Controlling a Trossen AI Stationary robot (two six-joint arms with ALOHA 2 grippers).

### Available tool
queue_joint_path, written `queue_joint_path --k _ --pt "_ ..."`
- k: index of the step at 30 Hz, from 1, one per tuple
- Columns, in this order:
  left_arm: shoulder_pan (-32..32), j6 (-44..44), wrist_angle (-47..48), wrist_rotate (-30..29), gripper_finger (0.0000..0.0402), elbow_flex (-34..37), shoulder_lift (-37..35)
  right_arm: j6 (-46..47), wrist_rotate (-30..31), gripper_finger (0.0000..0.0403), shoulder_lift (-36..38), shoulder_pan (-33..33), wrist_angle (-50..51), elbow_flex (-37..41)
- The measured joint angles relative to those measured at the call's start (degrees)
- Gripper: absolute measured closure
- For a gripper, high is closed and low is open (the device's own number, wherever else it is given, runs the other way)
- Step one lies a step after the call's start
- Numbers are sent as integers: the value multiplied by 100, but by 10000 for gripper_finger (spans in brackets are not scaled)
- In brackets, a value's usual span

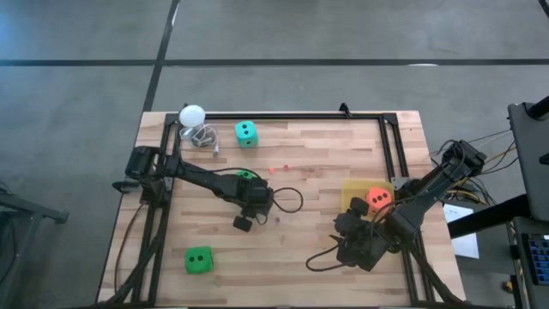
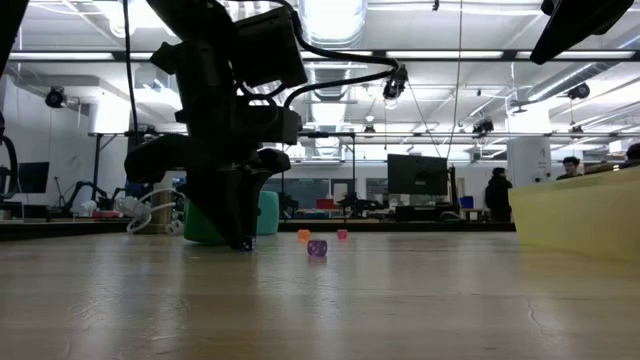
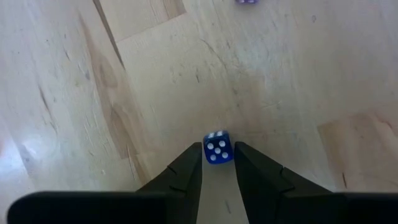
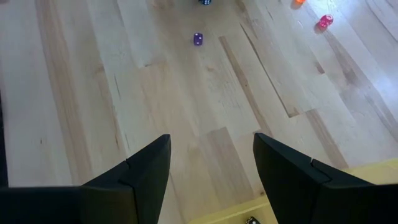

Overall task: Pick & Place Dice
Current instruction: Put the small blue dice into the yellow bin

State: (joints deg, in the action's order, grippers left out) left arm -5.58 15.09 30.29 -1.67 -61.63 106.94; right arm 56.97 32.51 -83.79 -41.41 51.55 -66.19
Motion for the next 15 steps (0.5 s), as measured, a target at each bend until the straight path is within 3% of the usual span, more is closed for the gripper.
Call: queue_joint_path --k 15 --pt "2 -343 -92 142 303 5 0 48 2 179 0 -9 -9 0"
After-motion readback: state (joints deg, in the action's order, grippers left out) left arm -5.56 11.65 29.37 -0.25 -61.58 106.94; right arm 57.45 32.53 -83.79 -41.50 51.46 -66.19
